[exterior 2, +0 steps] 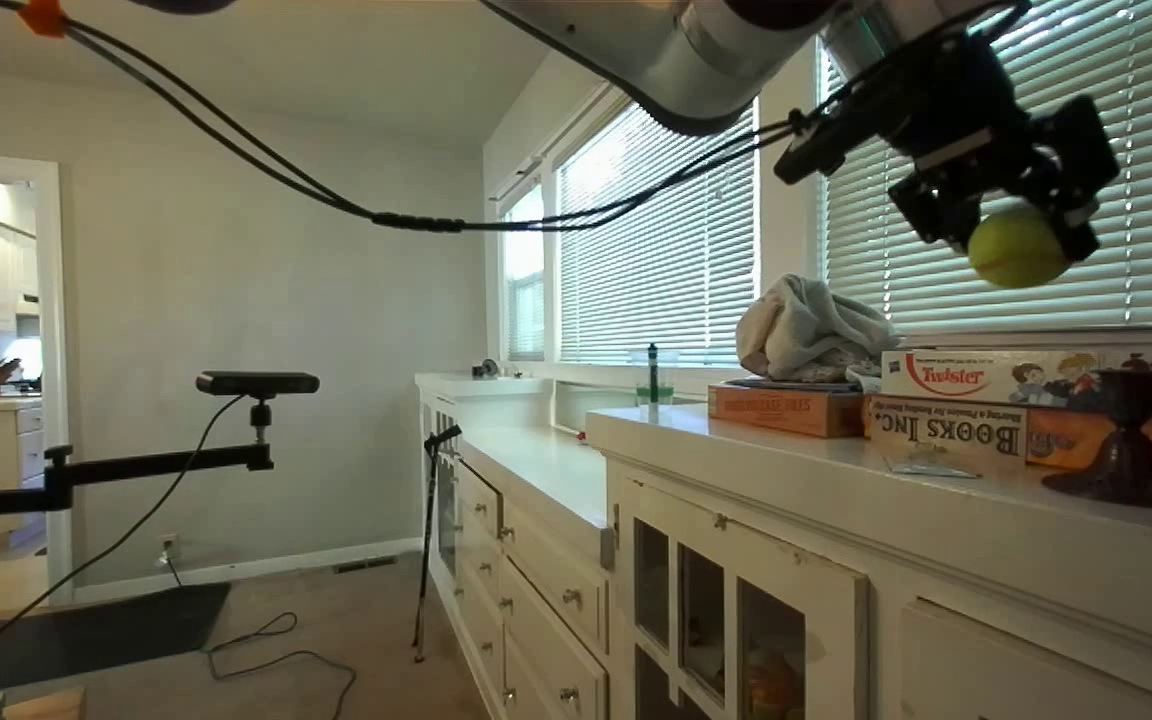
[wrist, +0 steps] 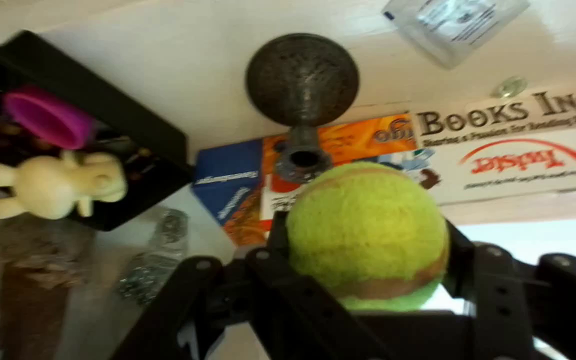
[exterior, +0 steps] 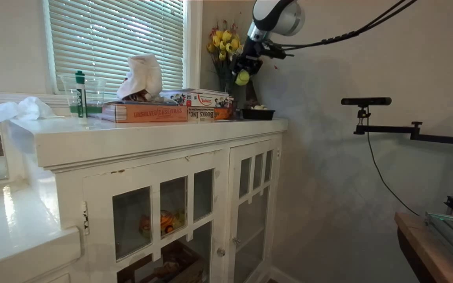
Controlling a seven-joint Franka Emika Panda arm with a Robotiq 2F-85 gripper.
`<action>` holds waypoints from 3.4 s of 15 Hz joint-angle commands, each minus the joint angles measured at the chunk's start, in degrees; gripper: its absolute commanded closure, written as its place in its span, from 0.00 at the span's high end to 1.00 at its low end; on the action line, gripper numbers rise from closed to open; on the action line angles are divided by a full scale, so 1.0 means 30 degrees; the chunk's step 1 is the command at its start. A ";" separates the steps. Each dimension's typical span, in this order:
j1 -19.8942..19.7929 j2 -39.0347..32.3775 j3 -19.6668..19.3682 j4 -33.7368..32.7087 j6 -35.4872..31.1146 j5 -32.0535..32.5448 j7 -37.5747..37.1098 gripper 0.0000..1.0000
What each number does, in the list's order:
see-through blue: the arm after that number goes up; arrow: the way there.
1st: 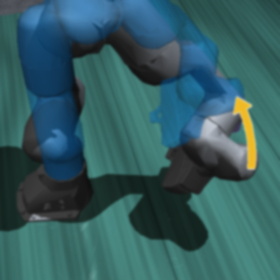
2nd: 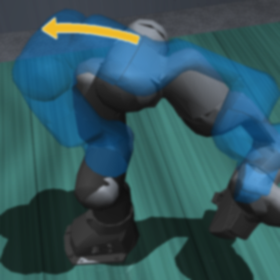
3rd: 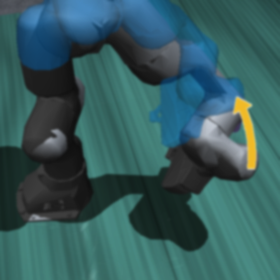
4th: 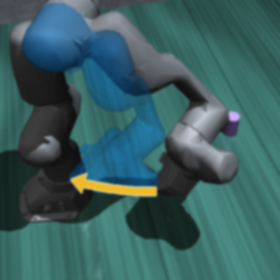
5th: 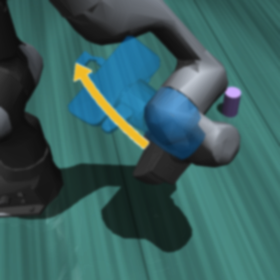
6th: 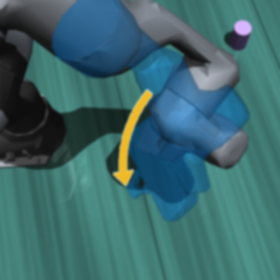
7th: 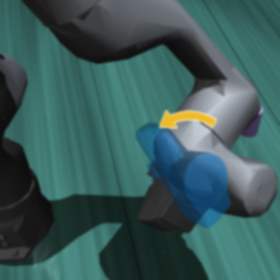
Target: Place the tennis ball in the black tub on the right side
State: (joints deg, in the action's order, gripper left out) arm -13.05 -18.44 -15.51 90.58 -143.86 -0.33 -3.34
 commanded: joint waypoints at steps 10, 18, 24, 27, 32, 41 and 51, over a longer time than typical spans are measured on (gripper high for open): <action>-0.3492 -0.0114 -0.2615 -0.1038 0.2754 -0.1265 -0.4658 0.41; -0.4974 -0.5537 -0.1089 -0.7538 0.5863 -0.3988 -0.5846 0.41; -0.6206 -0.8857 -0.1171 -1.2333 0.6429 -0.3721 -0.6126 0.41; -0.6485 -1.0191 -0.0923 -1.4108 0.6140 -0.3672 -0.5828 0.41; -0.6688 -1.1828 0.0145 -1.5871 0.5290 -0.3104 -0.5171 0.41; -0.7302 -1.3733 0.1421 -1.8279 0.5942 -0.3171 -0.4331 1.00; -0.6145 -0.8297 0.1759 -1.5153 1.0322 -0.3731 -0.4203 1.00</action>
State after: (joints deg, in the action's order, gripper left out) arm -33.15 -50.95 -11.88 38.19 -118.44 -10.17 -17.15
